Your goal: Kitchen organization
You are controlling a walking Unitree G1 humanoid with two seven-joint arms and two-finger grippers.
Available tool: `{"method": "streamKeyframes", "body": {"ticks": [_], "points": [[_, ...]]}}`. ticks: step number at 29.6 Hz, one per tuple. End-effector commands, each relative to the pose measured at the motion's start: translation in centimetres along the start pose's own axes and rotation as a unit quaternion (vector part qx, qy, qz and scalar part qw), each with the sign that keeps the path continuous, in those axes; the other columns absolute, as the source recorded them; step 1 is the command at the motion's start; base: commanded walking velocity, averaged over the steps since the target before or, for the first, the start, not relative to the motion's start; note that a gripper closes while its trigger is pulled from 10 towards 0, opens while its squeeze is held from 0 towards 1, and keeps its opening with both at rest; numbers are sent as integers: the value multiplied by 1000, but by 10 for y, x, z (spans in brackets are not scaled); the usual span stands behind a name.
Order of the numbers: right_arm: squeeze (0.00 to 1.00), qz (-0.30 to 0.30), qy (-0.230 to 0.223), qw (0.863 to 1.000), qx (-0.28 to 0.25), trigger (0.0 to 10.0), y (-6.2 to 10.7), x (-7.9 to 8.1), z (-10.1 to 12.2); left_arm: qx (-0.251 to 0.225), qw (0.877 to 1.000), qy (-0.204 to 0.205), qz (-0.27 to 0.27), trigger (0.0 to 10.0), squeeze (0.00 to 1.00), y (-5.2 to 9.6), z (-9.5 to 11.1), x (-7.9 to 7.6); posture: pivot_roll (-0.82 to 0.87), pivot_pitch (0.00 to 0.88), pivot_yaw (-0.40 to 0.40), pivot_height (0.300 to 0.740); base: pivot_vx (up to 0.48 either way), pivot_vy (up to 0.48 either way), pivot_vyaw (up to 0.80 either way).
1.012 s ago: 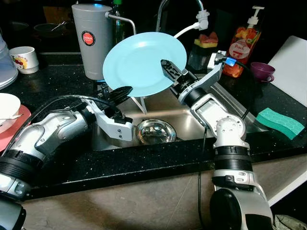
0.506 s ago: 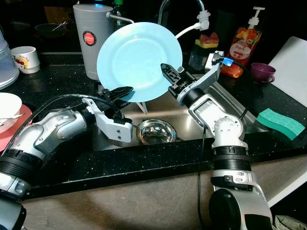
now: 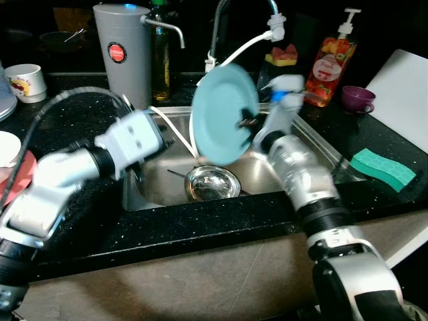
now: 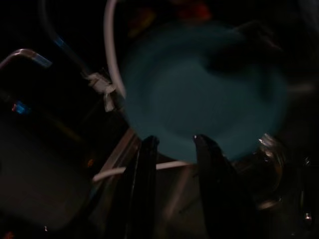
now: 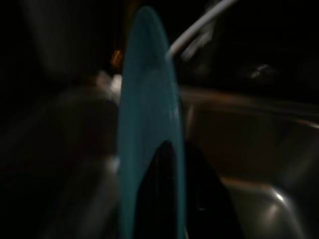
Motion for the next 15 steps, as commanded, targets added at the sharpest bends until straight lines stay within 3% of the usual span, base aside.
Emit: {"method": "streamKeyframes", "body": {"ticks": [1,2,3,4,7,9,12,13,15], "points": [[682,51,40,997,46,10000,2,21,-24,19,997,44,58,10000,0,3,2,29,237,160,-113,740,0,0,0],[682,79,53,993,69,10000,4,33,-37,31,992,71,95,10000,0,6,2,45,237,160,-113,740,0,0,0],[1000,99,53,990,81,10000,6,43,-47,37,986,99,130,10000,0,11,2,60,243,159,-110,740,0,0,0],[1000,99,53,990,81,10000,6,43,-47,37,986,99,130,10000,0,11,2,60,243,159,-110,740,0,0,0],[1000,107,33,992,58,10000,7,48,-50,59,970,128,197,10000,0,34,2,83,259,158,-101,740,0,0,0],[1000,100,26,994,41,10000,7,46,-45,73,970,118,199,10000,0,39,0,80,270,157,-100,740,0,0,0],[1000,71,21,997,-13,10000,6,33,-23,95,976,105,163,10000,0,39,0,54,274,154,-107,740,0,0,0],[765,66,20,997,-34,10000,7,30,-13,98,978,105,152,10000,0,37,0,46,277,151,-111,740,0,0,0],[765,66,20,997,-34,10000,7,30,-13,98,978,105,152,10000,0,37,0,46,277,151,-111,740,0,0,0]]}}
Point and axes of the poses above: a point about 5 cm out from each wrist's last joint towards the gripper, its own y axis pointing back from the gripper into the wrist, its own z axis along the axis of the wrist's last joint, x = y × z, the point moved 3 cm from there along -y, pointing out of the wrist towards the gripper, and after that the axes turned 3 degrees about y, right-handed, at the moved point
